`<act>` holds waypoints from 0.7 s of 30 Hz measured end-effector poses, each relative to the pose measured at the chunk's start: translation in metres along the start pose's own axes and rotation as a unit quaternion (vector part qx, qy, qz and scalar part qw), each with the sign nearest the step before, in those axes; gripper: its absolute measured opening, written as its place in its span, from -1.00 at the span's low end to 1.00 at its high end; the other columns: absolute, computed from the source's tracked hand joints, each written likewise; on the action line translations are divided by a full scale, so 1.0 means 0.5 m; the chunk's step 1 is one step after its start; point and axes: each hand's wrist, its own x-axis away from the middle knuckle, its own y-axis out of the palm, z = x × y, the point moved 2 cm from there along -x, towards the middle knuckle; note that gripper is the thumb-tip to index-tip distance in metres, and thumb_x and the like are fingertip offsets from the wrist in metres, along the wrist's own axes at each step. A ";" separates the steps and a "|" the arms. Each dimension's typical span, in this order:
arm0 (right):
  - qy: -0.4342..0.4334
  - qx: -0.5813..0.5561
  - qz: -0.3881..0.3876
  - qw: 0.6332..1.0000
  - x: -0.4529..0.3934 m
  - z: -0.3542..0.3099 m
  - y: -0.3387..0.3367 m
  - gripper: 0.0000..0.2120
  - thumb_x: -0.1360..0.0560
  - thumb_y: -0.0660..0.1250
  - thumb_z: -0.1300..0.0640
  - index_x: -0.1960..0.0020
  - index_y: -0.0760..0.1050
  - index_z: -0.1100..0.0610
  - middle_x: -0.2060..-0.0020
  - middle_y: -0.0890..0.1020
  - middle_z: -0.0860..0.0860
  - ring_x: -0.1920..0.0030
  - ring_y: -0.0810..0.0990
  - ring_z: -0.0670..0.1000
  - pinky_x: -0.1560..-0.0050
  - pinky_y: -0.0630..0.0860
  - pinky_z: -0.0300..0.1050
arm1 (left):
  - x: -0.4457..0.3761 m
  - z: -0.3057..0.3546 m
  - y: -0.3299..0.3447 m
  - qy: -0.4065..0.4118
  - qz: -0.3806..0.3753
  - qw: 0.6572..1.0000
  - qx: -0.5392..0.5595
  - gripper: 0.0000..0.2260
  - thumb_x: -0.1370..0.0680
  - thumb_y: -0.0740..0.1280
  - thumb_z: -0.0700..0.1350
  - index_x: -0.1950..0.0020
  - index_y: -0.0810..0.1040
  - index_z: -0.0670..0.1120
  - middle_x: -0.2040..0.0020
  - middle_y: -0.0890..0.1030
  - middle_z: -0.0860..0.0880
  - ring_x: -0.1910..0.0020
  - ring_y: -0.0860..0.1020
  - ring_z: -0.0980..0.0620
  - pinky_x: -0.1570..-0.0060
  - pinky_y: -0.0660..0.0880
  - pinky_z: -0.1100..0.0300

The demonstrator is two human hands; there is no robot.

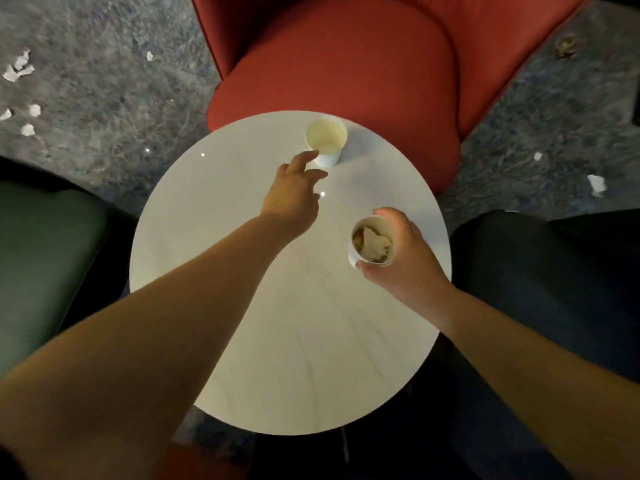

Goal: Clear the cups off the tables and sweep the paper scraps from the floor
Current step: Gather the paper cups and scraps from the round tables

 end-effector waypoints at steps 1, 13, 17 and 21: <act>0.002 -0.007 0.005 1.000 -0.008 0.002 -0.011 -0.27 -0.25 0.53 -0.11 -0.31 0.23 -0.26 -0.18 0.45 -0.13 -0.15 0.47 -0.15 0.01 0.43 -0.42 | -0.020 0.000 0.002 0.004 -0.010 1.000 -0.012 -0.64 -0.59 0.29 -0.23 -0.39 0.49 -0.07 -0.55 0.20 0.04 -0.39 0.28 -0.12 -0.38 0.28 0.07; -0.029 -0.075 0.056 0.995 -0.058 -0.056 -0.088 -0.30 -0.27 0.53 0.09 -0.31 0.30 -0.13 -0.19 0.45 -0.10 -0.17 0.45 -0.12 0.00 0.41 -0.37 | -0.012 -0.006 -0.006 0.017 -0.034 0.999 0.021 -0.63 -0.58 0.24 -0.35 -0.36 0.51 -0.11 -0.40 0.45 0.00 -0.26 0.49 0.02 -0.35 0.26 0.28; -0.039 -0.091 0.059 0.993 -0.063 -0.083 -0.100 -0.30 -0.28 0.53 0.08 -0.32 0.28 -0.14 -0.22 0.46 -0.08 -0.19 0.46 -0.11 -0.01 0.46 -0.30 | 0.079 -0.015 0.007 0.048 -0.070 0.996 -0.008 -0.64 -0.59 0.24 -0.29 -0.37 0.51 -0.08 -0.41 0.44 0.02 -0.36 0.38 -0.01 -0.39 0.23 0.25; -0.025 -0.085 0.053 0.995 -0.050 -0.089 -0.100 -0.28 -0.25 0.49 0.00 -0.32 0.24 -0.23 -0.26 0.44 -0.07 -0.20 0.45 -0.10 -0.02 0.44 -0.26 | 0.168 -0.019 0.030 0.060 -0.121 0.991 -0.018 -0.62 -0.59 0.21 -0.29 -0.38 0.50 -0.04 -0.40 0.44 0.07 -0.36 0.36 0.03 -0.38 0.29 0.20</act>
